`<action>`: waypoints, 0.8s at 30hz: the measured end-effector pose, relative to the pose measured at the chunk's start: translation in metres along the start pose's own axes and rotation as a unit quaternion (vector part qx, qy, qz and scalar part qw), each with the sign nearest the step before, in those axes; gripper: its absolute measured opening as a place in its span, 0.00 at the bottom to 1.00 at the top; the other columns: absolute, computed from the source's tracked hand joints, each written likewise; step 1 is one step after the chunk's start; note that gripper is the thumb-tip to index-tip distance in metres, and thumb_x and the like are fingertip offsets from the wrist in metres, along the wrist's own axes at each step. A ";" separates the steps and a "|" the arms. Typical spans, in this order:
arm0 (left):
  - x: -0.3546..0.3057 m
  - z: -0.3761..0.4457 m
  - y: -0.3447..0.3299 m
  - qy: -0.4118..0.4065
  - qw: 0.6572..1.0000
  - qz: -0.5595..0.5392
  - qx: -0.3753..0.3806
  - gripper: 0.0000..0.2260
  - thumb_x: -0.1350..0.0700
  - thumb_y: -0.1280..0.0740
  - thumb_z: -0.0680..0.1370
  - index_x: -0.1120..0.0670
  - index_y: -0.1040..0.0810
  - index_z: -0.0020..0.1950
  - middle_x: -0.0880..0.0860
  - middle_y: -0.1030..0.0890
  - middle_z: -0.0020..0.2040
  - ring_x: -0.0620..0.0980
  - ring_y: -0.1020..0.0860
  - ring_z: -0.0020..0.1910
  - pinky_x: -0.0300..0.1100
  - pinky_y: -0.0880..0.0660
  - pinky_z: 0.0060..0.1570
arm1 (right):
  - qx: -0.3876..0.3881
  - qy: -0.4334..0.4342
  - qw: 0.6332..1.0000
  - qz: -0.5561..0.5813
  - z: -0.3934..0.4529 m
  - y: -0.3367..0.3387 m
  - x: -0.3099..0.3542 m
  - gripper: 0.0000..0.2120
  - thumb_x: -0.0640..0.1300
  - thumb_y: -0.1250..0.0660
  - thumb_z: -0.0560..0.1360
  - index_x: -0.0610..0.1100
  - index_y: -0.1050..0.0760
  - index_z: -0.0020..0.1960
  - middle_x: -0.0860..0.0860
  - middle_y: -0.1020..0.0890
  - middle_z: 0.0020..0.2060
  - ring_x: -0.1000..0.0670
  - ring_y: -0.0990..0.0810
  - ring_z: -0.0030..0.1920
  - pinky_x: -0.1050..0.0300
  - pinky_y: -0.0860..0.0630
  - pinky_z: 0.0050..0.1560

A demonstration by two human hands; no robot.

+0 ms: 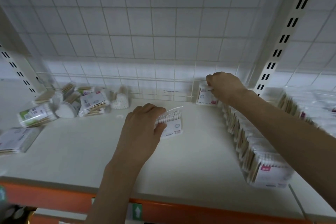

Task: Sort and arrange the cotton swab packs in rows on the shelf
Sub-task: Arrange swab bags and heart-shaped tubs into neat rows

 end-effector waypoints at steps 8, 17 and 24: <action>-0.004 0.002 -0.005 -0.014 1.000 0.008 -0.002 0.13 0.58 0.31 0.74 0.55 0.22 0.58 0.50 0.20 0.53 0.52 0.25 0.52 0.47 0.30 0.53 | -0.001 -0.006 0.999 -0.039 0.000 -0.006 -0.001 0.13 0.34 0.40 0.73 0.41 0.27 0.56 0.46 0.24 0.49 0.45 0.23 0.47 0.57 0.34 0.41; -0.027 0.045 -0.040 -0.078 0.993 0.081 0.036 0.12 0.53 0.35 0.76 0.50 0.24 0.59 0.47 0.20 0.54 0.49 0.29 0.55 0.38 0.42 0.48 | -0.040 -0.008 0.999 0.014 -0.023 0.033 -0.022 0.14 0.44 0.42 0.77 0.44 0.28 0.62 0.46 0.23 0.56 0.44 0.25 0.56 0.52 0.32 0.54; -0.059 0.096 -0.080 -0.112 0.986 0.094 0.080 0.15 0.56 0.33 0.76 0.53 0.25 0.63 0.52 0.22 0.57 0.52 0.28 0.57 0.42 0.35 0.54 | -0.079 -0.027 0.995 0.047 -0.076 0.058 -0.042 0.14 0.46 0.42 0.78 0.44 0.26 0.61 0.47 0.22 0.54 0.44 0.25 0.55 0.53 0.31 0.52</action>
Point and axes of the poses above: each hand's wrist, its own z-axis towards the middle knuckle, its own y-axis out of the back of the hand, x = y × z, the point moved 5 cm from there along z, towards the middle knuckle
